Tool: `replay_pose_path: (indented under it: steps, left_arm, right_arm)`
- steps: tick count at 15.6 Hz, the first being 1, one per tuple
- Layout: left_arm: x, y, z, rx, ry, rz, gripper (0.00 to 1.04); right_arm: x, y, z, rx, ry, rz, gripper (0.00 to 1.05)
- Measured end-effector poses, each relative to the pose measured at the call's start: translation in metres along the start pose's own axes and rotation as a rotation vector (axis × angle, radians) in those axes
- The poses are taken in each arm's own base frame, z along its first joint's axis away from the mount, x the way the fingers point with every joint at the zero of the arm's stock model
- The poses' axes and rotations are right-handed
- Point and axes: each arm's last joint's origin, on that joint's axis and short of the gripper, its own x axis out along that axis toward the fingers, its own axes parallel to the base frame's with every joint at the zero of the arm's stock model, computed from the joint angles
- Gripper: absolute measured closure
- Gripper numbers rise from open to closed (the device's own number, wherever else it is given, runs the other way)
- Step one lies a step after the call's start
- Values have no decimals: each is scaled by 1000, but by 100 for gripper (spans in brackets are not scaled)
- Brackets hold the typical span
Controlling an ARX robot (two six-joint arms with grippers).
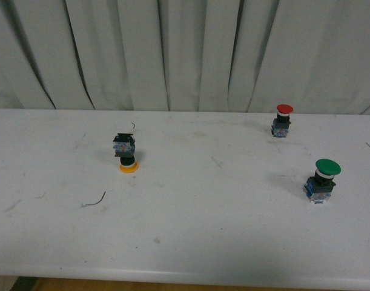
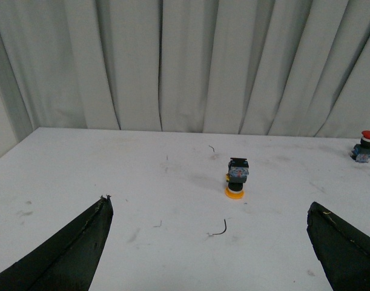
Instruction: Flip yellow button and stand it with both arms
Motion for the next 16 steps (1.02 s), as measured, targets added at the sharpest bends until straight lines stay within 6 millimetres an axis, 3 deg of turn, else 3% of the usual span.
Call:
replay_pose_path:
  steps: [1,3,5,7,8,11,15,16]
  left_arm:
    - [0,0,0,0,1,0,7]
    - [5,-1,4,-112,343,144,7]
    - [18,4,16,-177,310,190,7]
    - [48,5,42,-204,230,142,7]
    - [67,7,50,-210,218,116,7]
    - [154,-2,67,-193,264,43,7]
    - [268,-38,45,-68,479,-44,7]
    - [288,-42,36,-43,527,-44,7]
  right_arm:
    - [0,0,0,0,0,0,6]
    - [0,0,0,0,0,0,6]
    - [0,0,0,0,1,0,6]
    - [0,0,0,0,0,0,6]
    - [0,0,0,0,0,0,6]
    - [0,0,0,0,0,0,6]
    - [0,0,0,0,0,0,6]
    - [0,0,0,0,0,0,6]
